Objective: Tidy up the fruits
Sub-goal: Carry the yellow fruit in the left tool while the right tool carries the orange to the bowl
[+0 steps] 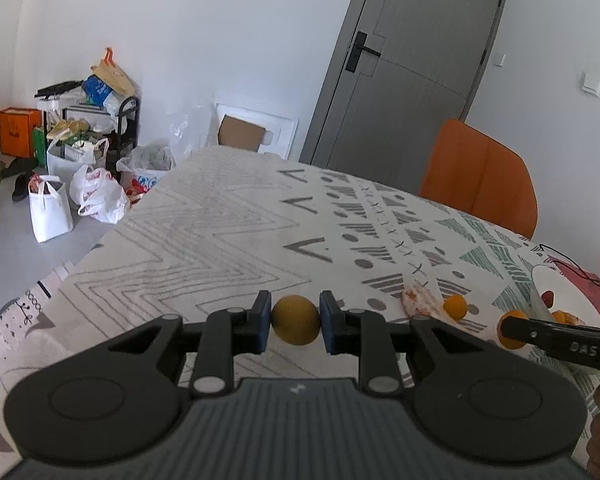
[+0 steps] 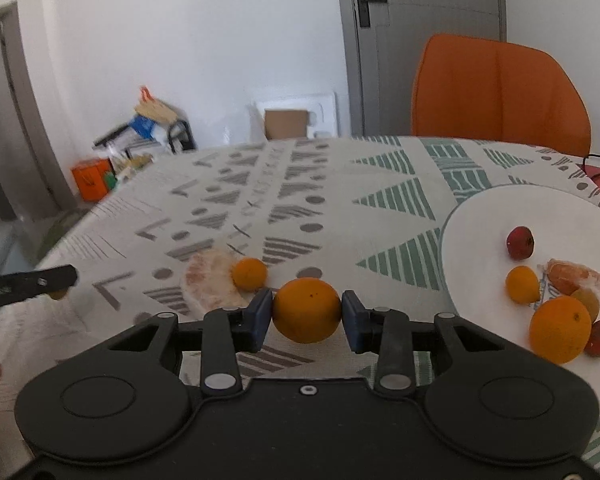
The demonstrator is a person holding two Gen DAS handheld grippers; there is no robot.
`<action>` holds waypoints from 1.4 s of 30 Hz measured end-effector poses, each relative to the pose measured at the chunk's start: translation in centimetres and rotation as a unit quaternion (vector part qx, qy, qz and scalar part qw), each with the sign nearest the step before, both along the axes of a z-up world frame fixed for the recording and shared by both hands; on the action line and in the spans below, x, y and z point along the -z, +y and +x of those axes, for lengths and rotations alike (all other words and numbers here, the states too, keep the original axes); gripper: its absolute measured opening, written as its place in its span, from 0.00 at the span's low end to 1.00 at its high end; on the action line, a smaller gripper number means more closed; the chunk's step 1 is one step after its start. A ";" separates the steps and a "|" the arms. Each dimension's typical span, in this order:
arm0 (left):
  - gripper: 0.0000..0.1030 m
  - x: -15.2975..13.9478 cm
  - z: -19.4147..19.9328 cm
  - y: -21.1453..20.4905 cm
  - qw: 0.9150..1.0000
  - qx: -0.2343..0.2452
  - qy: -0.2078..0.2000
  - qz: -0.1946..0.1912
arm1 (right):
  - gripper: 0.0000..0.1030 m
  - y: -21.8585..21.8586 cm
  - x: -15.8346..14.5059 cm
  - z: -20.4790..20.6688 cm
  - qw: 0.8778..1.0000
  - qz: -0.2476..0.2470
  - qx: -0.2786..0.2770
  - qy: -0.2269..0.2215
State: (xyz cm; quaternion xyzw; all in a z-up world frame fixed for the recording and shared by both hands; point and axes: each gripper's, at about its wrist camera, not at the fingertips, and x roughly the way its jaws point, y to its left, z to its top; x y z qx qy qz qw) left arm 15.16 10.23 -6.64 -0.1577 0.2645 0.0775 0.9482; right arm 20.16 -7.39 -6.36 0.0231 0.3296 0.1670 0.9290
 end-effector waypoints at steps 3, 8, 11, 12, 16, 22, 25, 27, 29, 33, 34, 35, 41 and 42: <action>0.24 -0.5 0.0 -0.8 1.000 0.005 -0.009 0.004 | 0.35 -0.8 -0.5 -0.7 1.000 0.009 0.000 -0.007; 0.24 -0.9 0.5 -2.4 1.000 0.021 -0.009 0.011 | 0.35 -1.9 -1.4 -1.3 1.000 0.019 0.002 -0.021; 0.24 -1.3 0.7 -3.4 0.999 0.033 -0.013 0.016 | 0.35 -2.7 -2.1 -1.8 0.999 0.024 0.008 -0.033; 0.24 -1.4 0.7 -3.7 0.999 0.037 -0.015 0.018 | 0.35 -3.0 -2.3 -1.9 0.999 0.026 0.012 -0.035; 0.24 -1.6 1.2 -5.0 0.998 0.056 -0.015 0.023 | 0.35 -4.1 -2.7 -2.4 0.998 0.031 0.025 -0.046; 0.24 -2.0 2.0 -7.4 0.996 0.081 -0.014 0.032 | 0.35 -6.4 -3.0 -3.0 0.997 0.042 0.044 -0.056; 0.24 -2.2 2.2 -8.4 0.995 0.087 -0.018 0.033 | 0.35 -7.4 -3.1 -3.1 0.996 0.043 0.051 -0.058; 0.24 -2.3 2.3 -9.1 0.995 0.091 -0.020 0.034 | 0.35 -8.0 -3.3 -3.4 0.996 0.045 0.053 -0.061; 0.24 -2.4 2.5 -9.7 0.995 0.095 -0.019 0.036 | 0.35 -8.5 -3.4 -3.6 0.995 0.047 0.056 -0.066; 0.24 -2.6 2.8 -10.7 0.994 0.103 -0.020 0.041 | 0.35 -9.8 -3.4 -3.8 0.994 0.053 0.067 -0.069; 0.24 -2.7 2.8 -11.0 0.993 0.105 -0.021 0.043 | 0.35 -10.1 -3.4 -3.9 0.994 0.054 0.070 -0.070; 0.24 -2.8 3.0 -11.3 0.993 0.107 -0.022 0.044 | 0.35 -10.4 -3.4 -4.0 0.993 0.057 0.073 -0.071; 0.24 -3.8 3.6 -13.5 0.990 0.124 -0.030 0.057 | 0.35 -12.5 -3.1 -4.3 0.991 0.070 0.088 -0.070; 0.24 -4.0 3.7 -13.8 0.990 0.126 -0.031 0.058 | 0.35 -12.8 -3.1 -4.3 0.991 0.071 0.090 -0.070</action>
